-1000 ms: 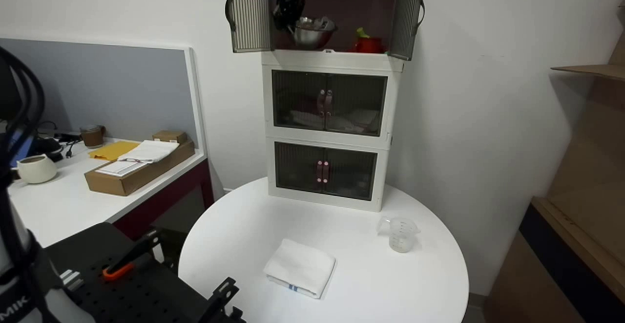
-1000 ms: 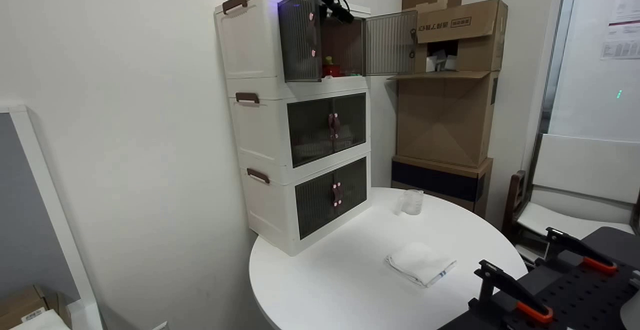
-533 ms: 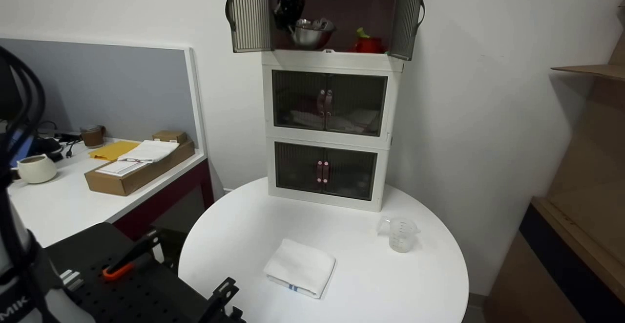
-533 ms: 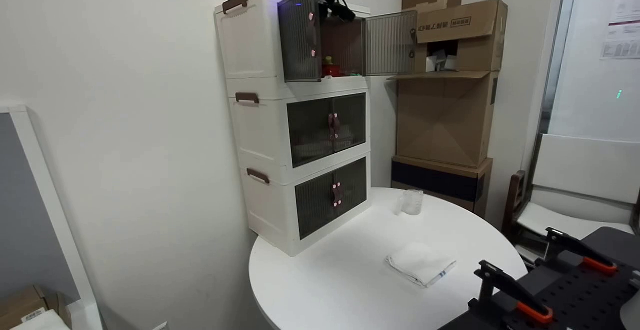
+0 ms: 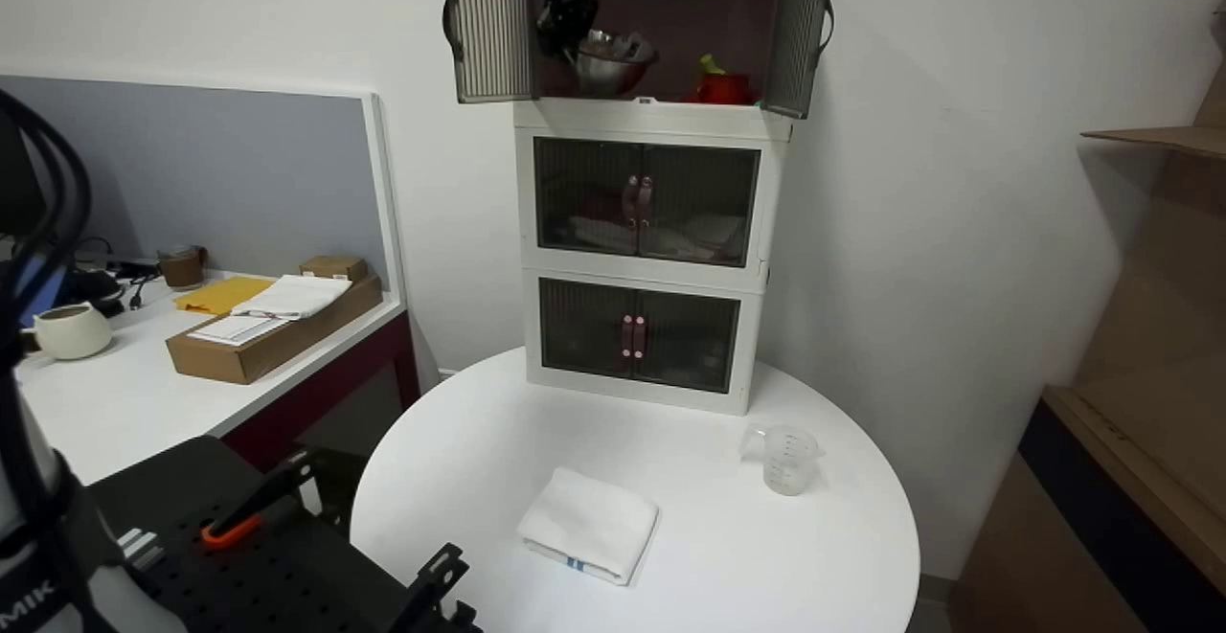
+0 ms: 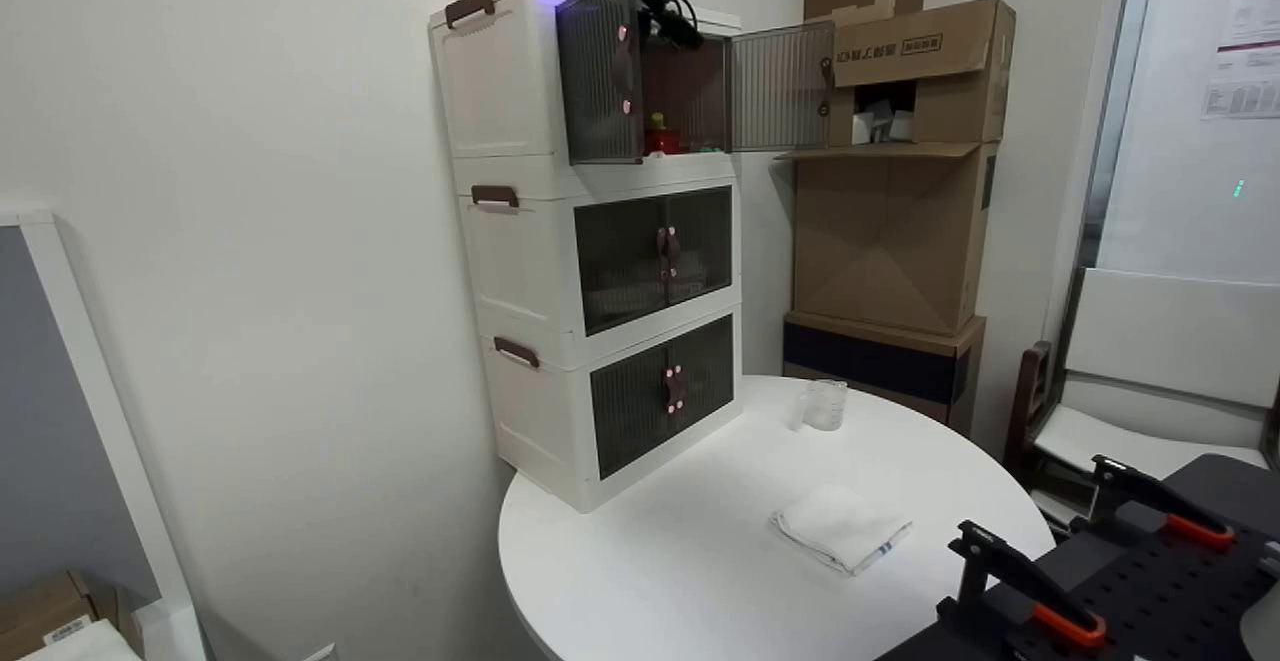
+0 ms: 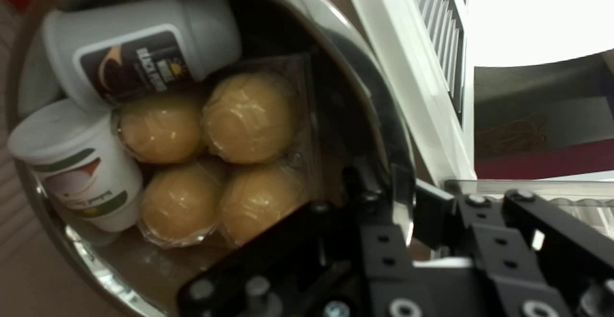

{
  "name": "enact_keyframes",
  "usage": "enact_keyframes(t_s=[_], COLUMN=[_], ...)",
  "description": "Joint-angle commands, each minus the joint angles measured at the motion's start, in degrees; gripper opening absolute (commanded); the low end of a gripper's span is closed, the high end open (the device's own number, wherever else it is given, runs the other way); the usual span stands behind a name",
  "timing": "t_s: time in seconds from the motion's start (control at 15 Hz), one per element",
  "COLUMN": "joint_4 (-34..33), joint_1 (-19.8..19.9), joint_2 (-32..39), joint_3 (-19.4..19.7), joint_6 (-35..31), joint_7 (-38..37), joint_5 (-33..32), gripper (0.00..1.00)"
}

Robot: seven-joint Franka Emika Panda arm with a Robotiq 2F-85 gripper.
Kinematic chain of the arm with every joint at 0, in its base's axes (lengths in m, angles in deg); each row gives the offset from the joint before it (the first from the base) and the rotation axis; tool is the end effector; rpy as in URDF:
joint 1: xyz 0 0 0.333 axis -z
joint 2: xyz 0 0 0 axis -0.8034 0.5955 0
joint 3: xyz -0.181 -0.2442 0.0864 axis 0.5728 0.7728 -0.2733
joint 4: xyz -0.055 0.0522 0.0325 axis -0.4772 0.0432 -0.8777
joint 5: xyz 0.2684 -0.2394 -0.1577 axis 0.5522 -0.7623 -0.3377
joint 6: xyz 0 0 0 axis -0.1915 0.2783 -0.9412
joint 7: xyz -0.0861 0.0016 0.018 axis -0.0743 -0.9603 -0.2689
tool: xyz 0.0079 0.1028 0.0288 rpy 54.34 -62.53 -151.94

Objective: Put the silver bowl in the top cabinet door

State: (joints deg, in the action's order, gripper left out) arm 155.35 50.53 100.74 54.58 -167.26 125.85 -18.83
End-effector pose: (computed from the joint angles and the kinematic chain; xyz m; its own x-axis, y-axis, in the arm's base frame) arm 0.7175 0.1501 0.5253 0.0862 0.9582 0.2728 0.9067 -0.1890 0.3772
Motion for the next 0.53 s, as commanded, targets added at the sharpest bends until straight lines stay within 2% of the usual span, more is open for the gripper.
enact_keyframes(t_s=[0.0, 0.47], joint_4=[-1.7, -0.7], joint_1=[0.5, 1.4], joint_2=[7.1, 6.4], joint_3=[-0.2, 0.5], joint_6=[-3.8, -1.7], joint_7=[-0.8, -1.0], joint_5=[2.9, 2.7], gripper=[0.02, 0.02])
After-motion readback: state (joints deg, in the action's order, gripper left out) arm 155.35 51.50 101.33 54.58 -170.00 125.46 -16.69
